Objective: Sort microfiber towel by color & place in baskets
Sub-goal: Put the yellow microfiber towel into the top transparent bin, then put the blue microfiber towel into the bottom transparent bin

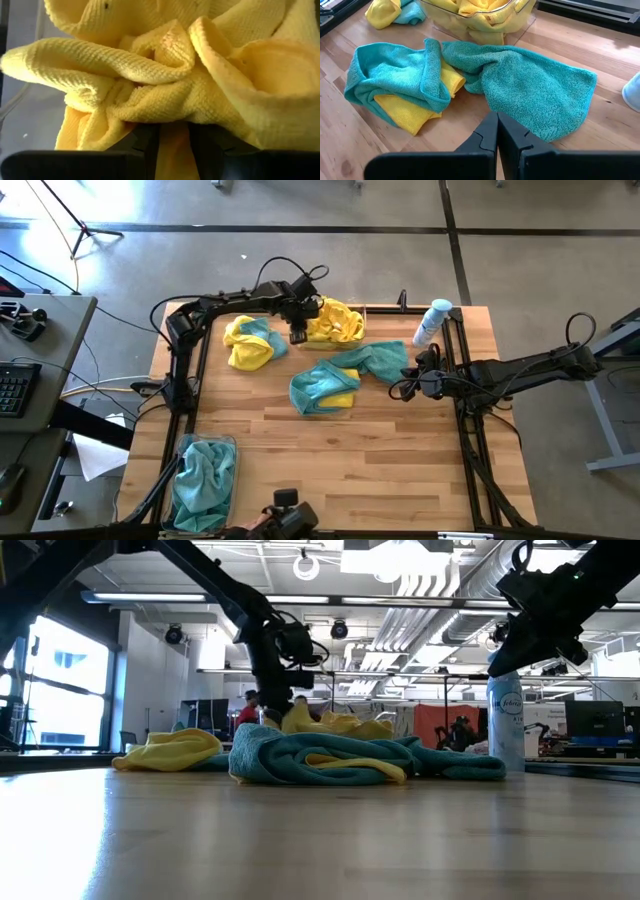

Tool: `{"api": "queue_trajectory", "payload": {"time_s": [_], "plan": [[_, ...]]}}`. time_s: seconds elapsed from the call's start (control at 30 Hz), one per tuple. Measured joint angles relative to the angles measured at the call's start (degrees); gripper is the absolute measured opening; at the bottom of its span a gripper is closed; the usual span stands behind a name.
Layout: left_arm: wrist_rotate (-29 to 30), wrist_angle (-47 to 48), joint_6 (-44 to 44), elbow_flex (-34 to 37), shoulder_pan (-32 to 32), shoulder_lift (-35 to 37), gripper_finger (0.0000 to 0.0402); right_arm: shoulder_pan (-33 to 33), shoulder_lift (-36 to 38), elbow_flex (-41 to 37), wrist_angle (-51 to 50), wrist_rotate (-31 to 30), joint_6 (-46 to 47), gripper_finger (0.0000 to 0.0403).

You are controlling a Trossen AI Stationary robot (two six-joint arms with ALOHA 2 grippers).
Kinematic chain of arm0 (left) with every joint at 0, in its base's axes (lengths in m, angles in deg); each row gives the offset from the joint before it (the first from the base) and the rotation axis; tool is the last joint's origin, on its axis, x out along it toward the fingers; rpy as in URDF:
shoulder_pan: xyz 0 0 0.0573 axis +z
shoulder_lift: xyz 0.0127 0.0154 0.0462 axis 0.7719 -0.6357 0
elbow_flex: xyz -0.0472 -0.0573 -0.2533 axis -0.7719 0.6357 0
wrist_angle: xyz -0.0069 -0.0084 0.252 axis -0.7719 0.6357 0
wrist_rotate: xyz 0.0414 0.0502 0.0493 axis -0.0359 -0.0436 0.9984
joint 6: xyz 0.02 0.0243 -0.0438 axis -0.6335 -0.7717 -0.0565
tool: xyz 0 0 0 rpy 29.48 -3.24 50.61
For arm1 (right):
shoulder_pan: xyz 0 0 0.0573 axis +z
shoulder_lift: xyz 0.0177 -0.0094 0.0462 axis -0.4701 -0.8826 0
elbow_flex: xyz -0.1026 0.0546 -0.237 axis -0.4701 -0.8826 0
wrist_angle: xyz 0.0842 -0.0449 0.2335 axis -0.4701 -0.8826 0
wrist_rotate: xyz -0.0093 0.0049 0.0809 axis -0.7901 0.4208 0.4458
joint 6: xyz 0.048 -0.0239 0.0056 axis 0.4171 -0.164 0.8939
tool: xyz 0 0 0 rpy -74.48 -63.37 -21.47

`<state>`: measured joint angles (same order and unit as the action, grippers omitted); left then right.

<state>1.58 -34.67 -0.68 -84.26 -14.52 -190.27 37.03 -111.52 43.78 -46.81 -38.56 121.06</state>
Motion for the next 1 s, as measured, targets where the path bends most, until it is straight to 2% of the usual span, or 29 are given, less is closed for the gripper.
{"api": "queue_trajectory", "payload": {"time_s": [0.2,0.4,0.87,1.0], "plan": [[-1.58,-1.13,0.22,0.00,-0.30,0.04,0.0092,-0.02,0.00,0.00,-0.44,-0.65,0.00,0.0000],[2.03,-1.22,1.73,0.00,-0.47,2.69,0.0092,0.00,0.00,0.00,-0.71,-0.72,0.00,0.0000],[2.03,-0.02,8.43,-0.07,-0.95,17.12,0.0092,0.00,0.00,0.00,-1.22,-2.57,0.00,0.0000],[2.06,3.60,12.04,-0.07,-1.12,20.49,0.0092,-0.02,0.00,0.00,-1.22,-3.85,0.00,0.0000]]}}
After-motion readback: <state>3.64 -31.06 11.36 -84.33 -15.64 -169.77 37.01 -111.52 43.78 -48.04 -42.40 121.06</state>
